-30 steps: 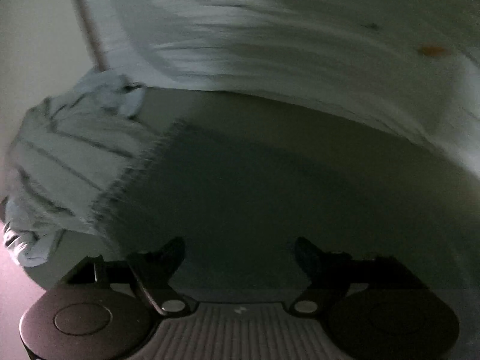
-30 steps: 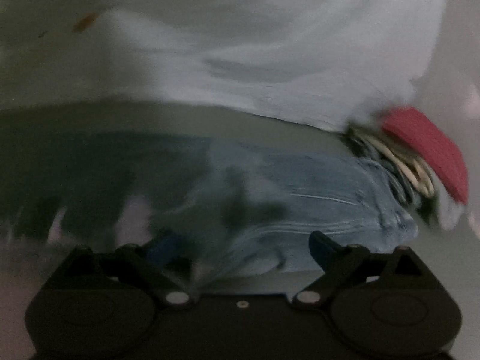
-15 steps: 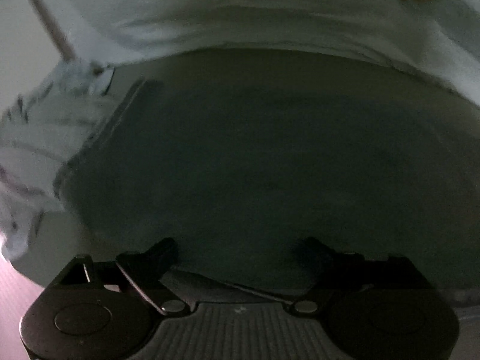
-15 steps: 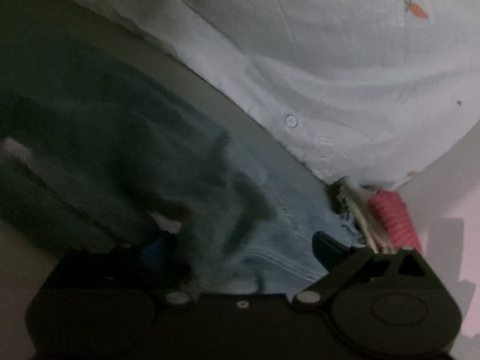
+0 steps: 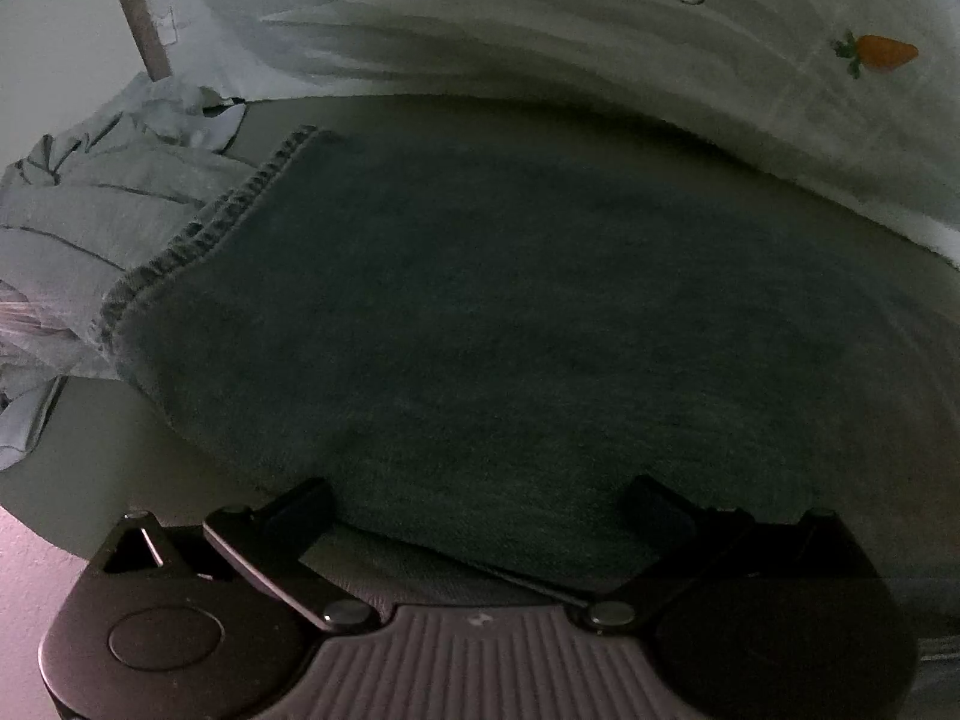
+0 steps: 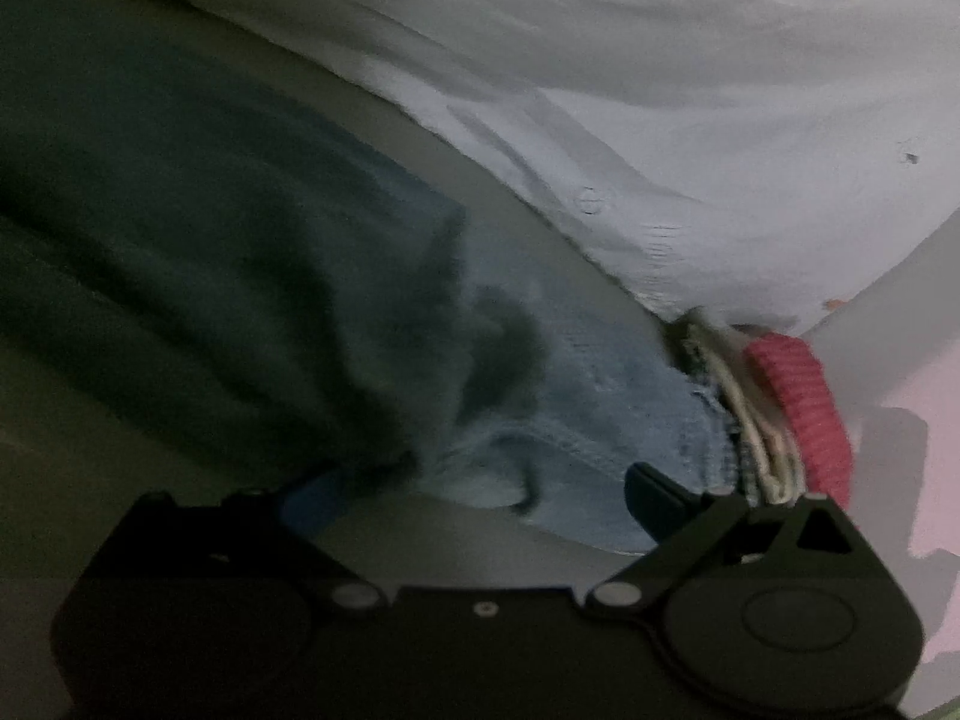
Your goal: Fold clothes
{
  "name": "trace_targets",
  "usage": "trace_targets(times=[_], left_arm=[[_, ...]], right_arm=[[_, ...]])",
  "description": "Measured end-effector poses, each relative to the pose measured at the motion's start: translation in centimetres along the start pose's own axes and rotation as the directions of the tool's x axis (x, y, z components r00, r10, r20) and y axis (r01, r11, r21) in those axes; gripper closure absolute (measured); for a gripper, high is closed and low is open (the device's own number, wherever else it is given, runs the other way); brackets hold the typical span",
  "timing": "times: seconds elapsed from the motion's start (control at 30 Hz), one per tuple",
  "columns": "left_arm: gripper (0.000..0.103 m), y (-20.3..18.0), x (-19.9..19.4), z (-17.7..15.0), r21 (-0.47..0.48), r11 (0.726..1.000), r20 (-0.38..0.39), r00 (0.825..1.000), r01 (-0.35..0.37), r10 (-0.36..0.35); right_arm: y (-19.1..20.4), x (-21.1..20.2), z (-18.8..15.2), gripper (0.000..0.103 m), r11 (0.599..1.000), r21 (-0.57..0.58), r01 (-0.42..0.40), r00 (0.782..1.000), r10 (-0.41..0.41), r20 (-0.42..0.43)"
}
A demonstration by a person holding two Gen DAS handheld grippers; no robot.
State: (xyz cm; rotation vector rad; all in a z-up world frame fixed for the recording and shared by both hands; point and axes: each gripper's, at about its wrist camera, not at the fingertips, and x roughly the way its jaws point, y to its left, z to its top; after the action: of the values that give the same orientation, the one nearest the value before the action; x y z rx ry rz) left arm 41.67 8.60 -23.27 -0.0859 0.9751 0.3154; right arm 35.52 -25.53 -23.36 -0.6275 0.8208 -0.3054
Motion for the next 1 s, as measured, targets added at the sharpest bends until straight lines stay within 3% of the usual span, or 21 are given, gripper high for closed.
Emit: trace_targets(times=[0.1, 0.23, 0.33, 0.43, 0.57, 0.7, 0.83, 0.9, 1.0], left_arm=[[0.0, 0.0, 0.0, -0.2, 0.001, 1.0, 0.017, 1.0, 0.001, -0.001], [0.0, 0.1, 0.1, -0.2, -0.003, 1.0, 0.03, 0.999, 0.012, -0.012], [0.0, 0.1, 0.1, -0.2, -0.006, 1.0, 0.036, 0.999, 0.019, -0.019], [0.0, 0.1, 0.1, -0.3, -0.006, 1.0, 0.041, 0.999, 0.02, -0.02], [0.0, 0.1, 0.1, -0.4, -0.009, 1.0, 0.048, 0.999, 0.019, -0.018], [0.0, 0.1, 0.2, -0.3, -0.009, 1.0, 0.044, 0.999, 0.02, -0.019], [0.0, 0.6, 0.3, 0.3, 0.018, 0.999, 0.016, 0.999, 0.047, -0.047], [0.0, 1.1, 0.3, 0.5, 0.033, 0.997, 0.004, 0.998, 0.07, -0.07], [0.0, 1.8, 0.2, 0.4, 0.045, 0.995, -0.01, 0.996, 0.09, -0.09]], right_arm=[[-0.7, 0.7, 0.6, 0.003, 0.999, 0.016, 0.044, 0.999, -0.044, 0.026], [-2.7, -0.8, 1.6, 0.002, 0.986, 0.162, 0.023, 0.982, -0.053, 0.179], [-3.2, 0.4, 1.9, 0.002, 0.97, 0.234, -0.062, 0.993, 0.037, 0.111], [-1.8, 1.6, 1.3, 0.002, 0.992, 0.127, -0.025, 0.998, 0.018, 0.056], [-1.0, 2.0, 1.5, 0.002, 0.989, 0.092, -0.117, 0.992, 0.113, 0.047], [0.2, 3.1, 2.5, 0.003, 0.998, 0.065, -0.012, 0.998, 0.008, 0.063], [-2.5, -0.3, 2.6, 0.005, 0.98, 0.122, 0.156, 0.976, -0.172, 0.132], [-4.4, -2.4, 0.9, 0.001, 0.973, 0.177, 0.145, 0.978, -0.168, 0.123], [-3.2, -2.8, -2.6, 0.001, 0.988, 0.095, 0.124, 0.988, -0.131, 0.081]])
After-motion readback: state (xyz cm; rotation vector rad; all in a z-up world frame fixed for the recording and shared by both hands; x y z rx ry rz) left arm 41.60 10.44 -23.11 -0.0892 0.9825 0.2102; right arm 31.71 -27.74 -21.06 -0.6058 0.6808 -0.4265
